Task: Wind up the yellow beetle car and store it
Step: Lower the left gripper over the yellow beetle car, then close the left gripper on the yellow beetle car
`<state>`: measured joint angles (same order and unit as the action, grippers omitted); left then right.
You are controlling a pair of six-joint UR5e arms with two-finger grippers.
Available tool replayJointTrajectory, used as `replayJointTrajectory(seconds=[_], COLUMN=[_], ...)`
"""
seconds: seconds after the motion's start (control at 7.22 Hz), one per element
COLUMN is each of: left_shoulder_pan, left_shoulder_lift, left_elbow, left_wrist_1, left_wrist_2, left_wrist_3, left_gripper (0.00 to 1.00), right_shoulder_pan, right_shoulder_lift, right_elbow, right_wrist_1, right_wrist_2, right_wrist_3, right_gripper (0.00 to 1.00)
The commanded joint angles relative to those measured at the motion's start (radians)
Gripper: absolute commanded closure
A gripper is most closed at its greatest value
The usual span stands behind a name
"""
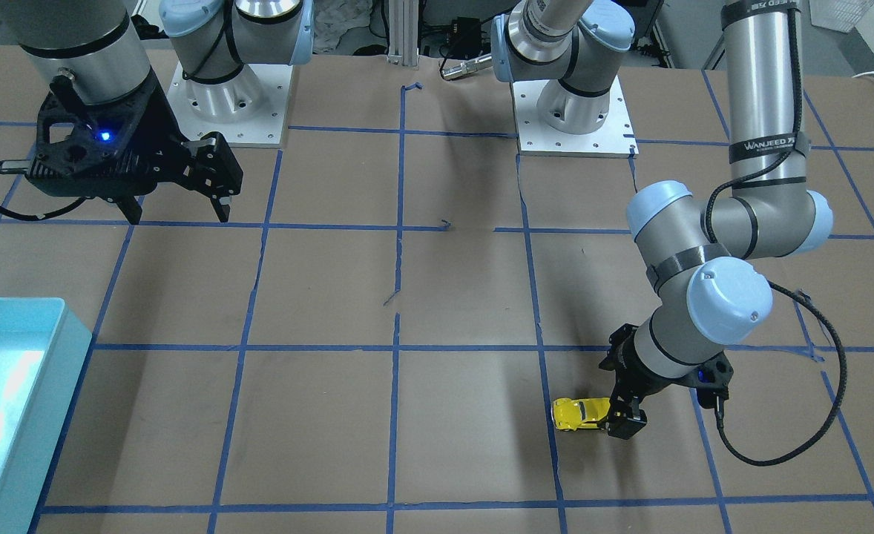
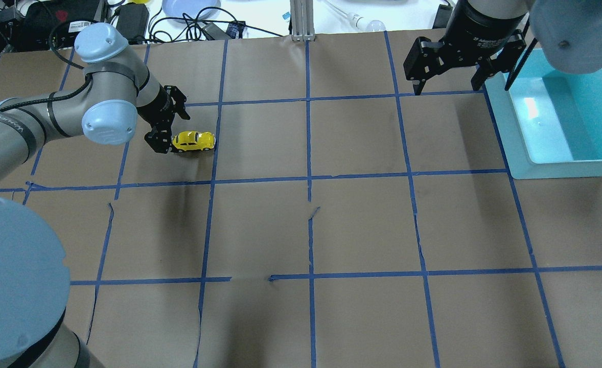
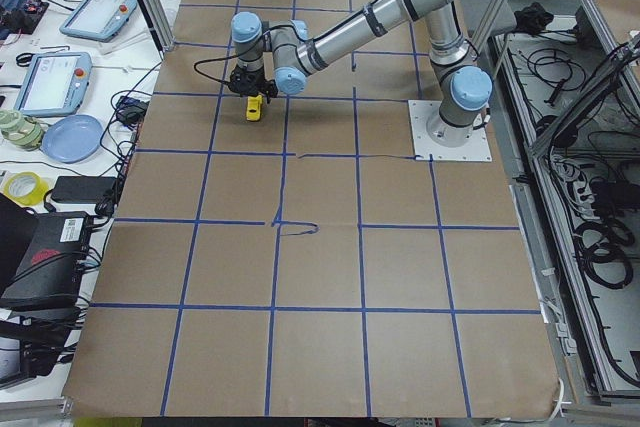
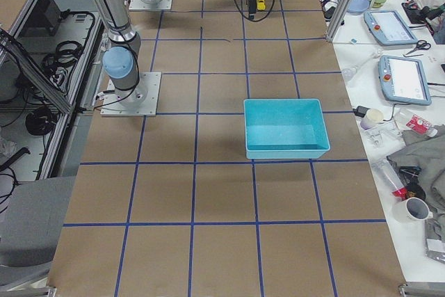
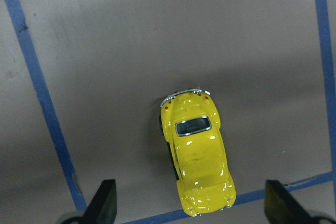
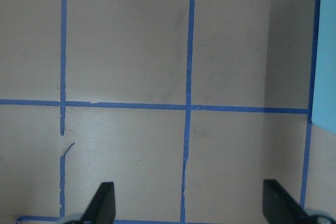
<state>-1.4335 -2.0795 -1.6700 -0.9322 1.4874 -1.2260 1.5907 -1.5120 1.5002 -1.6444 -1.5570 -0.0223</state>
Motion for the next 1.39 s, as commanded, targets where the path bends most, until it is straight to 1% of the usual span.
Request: replayJointTrajectory(seconds=[0.0, 0.28, 0.42, 0.55, 0.69, 1.11, 1.25], left_shoulder_pan=[0.001, 0.001, 0.001, 0.001, 0.001, -0.001, -0.002], left_shoulder_lift=[-0.03, -0.05, -0.056, -0.059, -0.059, -0.047, -0.03], left_elbow=[0.0, 0.001, 0.003, 0.01, 0.033, 0.047, 0.046], left_wrist_1=[0.004, 0.029, 0.029, 0.029, 0.029, 0.018, 0.015], left_wrist_2=[0.001, 0.002, 0.002, 0.002, 0.002, -0.012, -0.031], left_wrist_3=[-0.024, -0.03, -0.052, -0.05, -0.046, -0.046, -0.05], left_gripper=[0.0, 0.0, 0.03, 0.7, 1.0, 1.0, 1.0], right_shoulder_pan=[0.002, 0.002, 0.0, 0.0, 0.0, 0.0, 0.002], right_shoulder_lift=[-0.001, -0.001, -0.001, -0.001, -0.001, -0.001, -0.001], right_elbow=[0.0, 0.017, 0.017, 0.017, 0.018, 0.018, 0.02], right_wrist_1=[0.001, -0.009, -0.008, -0.008, -0.008, -0.008, -0.008], right_wrist_2=[0.0, 0.0, 0.0, 0.0, 0.0, 0.0, 0.0], right_wrist_3=[0.004, 0.007, 0.007, 0.007, 0.007, 0.007, 0.01], right_gripper=[0.0, 0.0, 0.0, 0.0, 0.0, 0.0, 0.0])
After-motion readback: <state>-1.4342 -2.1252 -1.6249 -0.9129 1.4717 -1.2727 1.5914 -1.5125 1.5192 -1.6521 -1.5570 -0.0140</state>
